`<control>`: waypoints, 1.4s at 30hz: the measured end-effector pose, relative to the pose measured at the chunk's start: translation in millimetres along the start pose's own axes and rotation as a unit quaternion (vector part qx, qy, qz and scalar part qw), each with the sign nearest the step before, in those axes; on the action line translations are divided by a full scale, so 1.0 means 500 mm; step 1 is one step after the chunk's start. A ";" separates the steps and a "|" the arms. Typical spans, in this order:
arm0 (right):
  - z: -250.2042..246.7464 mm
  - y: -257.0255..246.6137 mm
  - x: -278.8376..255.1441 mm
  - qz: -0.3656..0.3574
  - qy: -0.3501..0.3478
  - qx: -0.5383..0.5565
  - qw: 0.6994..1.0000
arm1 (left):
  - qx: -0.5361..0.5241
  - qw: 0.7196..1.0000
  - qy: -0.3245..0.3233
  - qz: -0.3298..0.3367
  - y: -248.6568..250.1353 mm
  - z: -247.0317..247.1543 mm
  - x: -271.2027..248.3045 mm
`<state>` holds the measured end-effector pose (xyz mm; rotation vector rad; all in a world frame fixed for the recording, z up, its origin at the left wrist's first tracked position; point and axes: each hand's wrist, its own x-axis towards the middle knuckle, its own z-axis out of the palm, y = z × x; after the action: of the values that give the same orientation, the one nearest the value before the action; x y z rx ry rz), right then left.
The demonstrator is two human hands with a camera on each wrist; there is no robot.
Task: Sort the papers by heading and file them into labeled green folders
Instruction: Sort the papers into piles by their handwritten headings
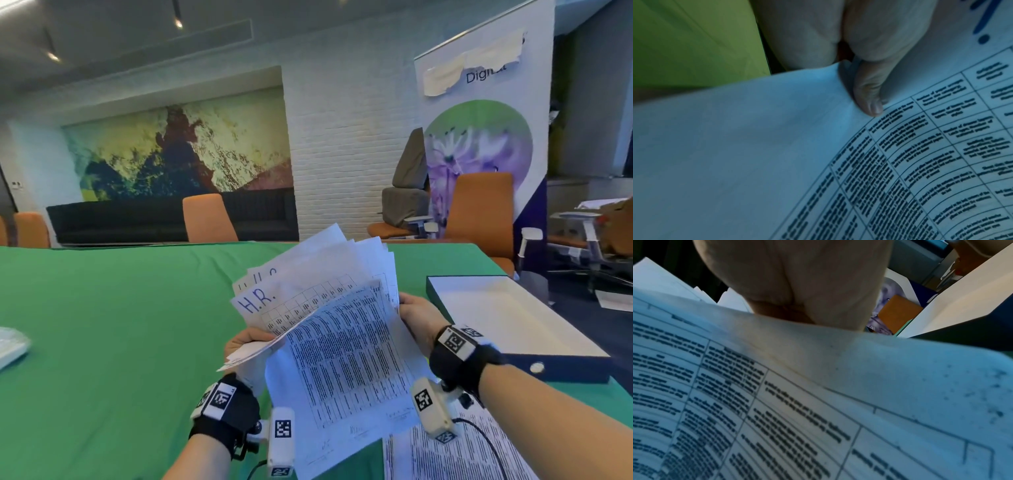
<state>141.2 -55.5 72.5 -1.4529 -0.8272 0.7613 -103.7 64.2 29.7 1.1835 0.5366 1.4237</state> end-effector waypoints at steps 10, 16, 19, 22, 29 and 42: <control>-0.001 -0.014 -0.018 -0.057 0.105 -0.135 0.984 | 0.157 0.981 -0.114 0.018 0.028 0.025 -0.011; -0.015 -0.007 -0.033 -0.024 0.109 -0.097 0.989 | 0.150 0.986 -0.075 -0.010 0.038 0.055 -0.037; -0.016 0.001 -0.043 0.016 0.066 -0.008 0.998 | 0.161 0.985 -0.059 -0.030 0.027 0.056 -0.044; -0.012 -0.016 -0.066 -0.001 0.070 0.049 0.996 | 0.193 0.978 -0.065 -0.031 0.026 0.056 -0.043; -0.041 -0.001 -0.079 0.005 -0.012 -0.132 0.991 | 0.197 0.980 -0.010 -0.036 0.035 0.055 -0.056; -0.200 0.213 -0.159 0.258 0.036 -0.581 0.771 | 0.245 0.968 0.016 -0.055 0.032 0.048 -0.056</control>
<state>189.6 -176.7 -31.0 -2.9015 -0.8729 0.5566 -94.4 27.2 42.7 1.4923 1.0027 1.2500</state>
